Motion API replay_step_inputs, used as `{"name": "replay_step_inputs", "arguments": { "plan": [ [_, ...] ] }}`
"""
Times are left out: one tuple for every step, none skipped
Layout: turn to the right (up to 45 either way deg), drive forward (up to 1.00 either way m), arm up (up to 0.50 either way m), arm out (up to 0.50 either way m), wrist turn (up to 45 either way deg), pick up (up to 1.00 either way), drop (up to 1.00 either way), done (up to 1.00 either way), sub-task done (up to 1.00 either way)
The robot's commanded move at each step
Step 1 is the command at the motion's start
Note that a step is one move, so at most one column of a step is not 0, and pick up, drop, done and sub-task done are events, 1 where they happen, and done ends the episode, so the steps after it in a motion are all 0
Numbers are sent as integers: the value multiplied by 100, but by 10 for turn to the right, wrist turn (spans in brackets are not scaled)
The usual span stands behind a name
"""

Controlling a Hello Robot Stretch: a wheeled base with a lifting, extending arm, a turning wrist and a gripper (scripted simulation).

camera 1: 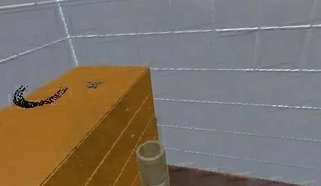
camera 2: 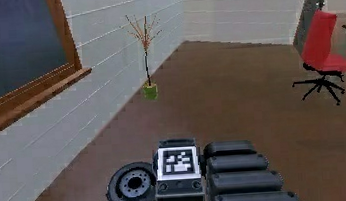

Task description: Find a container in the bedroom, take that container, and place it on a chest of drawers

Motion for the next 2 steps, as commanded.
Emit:
{"name": "replay_step_inputs", "arguments": {
  "plan": [
    [300, 0, 0, 0, 0, 0, 0, 0, 0],
    [0, 5, 0, 0, 0, 0, 0, 0, 0]
  ]
}}
